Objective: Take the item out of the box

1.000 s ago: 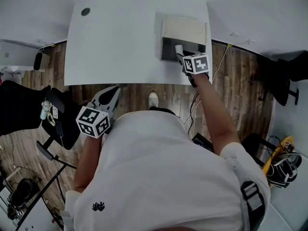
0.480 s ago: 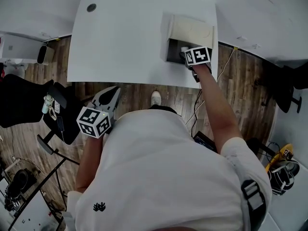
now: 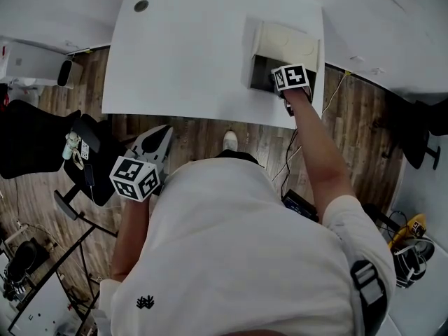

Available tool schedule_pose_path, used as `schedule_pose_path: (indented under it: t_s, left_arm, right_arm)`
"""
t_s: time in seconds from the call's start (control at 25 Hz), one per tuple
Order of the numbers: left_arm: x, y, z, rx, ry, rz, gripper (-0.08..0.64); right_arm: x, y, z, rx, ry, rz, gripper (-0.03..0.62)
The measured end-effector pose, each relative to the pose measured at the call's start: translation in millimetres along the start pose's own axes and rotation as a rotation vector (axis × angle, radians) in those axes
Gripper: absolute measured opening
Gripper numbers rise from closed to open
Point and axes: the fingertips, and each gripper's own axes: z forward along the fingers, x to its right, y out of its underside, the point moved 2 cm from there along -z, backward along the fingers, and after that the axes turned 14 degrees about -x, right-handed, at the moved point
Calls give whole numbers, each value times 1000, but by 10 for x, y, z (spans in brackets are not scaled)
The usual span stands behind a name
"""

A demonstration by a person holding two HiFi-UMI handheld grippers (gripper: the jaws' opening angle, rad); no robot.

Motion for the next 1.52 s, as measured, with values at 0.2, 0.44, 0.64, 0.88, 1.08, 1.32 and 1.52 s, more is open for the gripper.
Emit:
schedule_pose_path:
  t_s: [0.2,0.44,0.64,0.88,1.08,1.32,1.52]
  left_arm:
    - [-40,75,-60,-2,8,2,8]
    - [-51,113,-125,7,33,31,8]
    - [-88,174,-215,17,56,51,8]
    - [-115,264,-276,25,101,75,8]
    - [-116,337,-341,33,133,111,8]
    - [-114,412,-486,62,176,115,8]
    - [-100,527,-605,69,200,133,8]
  right_arm:
    - [-15,7,-108,26,15,15,187]
    - [-57,-11,-343,87,36,37,186]
    - [-148,51,-572,129,56,49,185]
    - [-337,206,-861,205,70,69,184]
    - [-556,415,-1071,258,76,81,184]
    - [-843,722,-1243,306,82,100,183]
    - [-1119,949,-1345,343,75,99,183]
